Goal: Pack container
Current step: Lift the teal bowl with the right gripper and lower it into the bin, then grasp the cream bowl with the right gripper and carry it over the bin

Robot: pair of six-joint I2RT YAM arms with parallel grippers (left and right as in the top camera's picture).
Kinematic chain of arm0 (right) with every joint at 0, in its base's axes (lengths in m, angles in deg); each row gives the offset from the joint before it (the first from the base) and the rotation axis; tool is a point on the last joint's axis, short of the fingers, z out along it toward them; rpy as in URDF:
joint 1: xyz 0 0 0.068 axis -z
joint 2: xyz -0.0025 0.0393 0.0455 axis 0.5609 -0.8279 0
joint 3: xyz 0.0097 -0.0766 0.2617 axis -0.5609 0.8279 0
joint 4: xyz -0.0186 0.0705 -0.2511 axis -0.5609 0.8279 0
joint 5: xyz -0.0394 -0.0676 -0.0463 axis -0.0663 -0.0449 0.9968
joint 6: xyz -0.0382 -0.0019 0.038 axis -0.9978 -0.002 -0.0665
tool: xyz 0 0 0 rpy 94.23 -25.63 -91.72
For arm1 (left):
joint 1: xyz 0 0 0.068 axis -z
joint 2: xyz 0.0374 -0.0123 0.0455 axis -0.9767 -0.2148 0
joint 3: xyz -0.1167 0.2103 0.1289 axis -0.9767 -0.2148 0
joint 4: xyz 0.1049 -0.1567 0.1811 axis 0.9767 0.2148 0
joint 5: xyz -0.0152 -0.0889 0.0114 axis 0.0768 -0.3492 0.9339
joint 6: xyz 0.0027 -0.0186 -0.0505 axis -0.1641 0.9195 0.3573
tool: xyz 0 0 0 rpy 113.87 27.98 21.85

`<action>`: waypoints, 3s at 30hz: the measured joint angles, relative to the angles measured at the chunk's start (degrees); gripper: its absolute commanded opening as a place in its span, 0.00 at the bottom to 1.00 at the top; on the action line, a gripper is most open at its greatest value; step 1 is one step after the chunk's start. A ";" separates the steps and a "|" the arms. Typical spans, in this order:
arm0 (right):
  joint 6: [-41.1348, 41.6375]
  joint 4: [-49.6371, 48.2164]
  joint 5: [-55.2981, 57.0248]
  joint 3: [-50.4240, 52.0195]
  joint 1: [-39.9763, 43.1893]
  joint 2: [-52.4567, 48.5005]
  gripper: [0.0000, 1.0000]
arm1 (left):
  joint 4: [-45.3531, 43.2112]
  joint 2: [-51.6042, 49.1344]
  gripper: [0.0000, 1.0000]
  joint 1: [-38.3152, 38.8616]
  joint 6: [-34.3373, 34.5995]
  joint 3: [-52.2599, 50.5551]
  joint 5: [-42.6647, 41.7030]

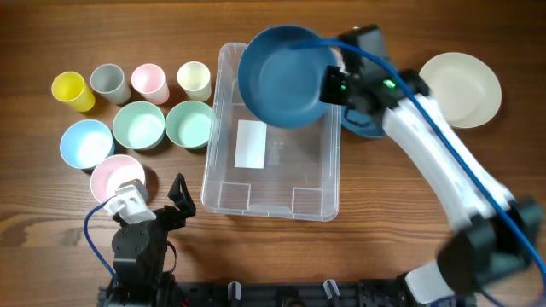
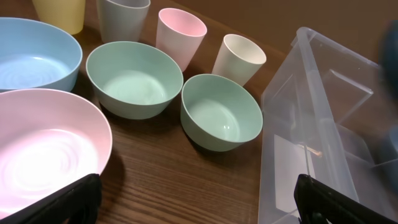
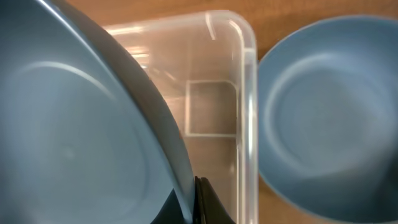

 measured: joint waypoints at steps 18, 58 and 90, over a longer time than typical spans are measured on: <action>-3.76 -6.21 -3.96 -3.23 -1.77 -8.57 0.30 | 0.00 0.00 1.00 0.00 0.02 0.00 0.00; 3.54 8.11 -8.22 -4.57 52.02 -19.82 0.49 | 0.00 0.00 1.00 0.00 0.02 0.00 0.00; 2.12 11.28 -11.34 -4.83 14.67 13.88 0.04 | 0.00 0.00 1.00 0.00 0.00 0.00 -0.04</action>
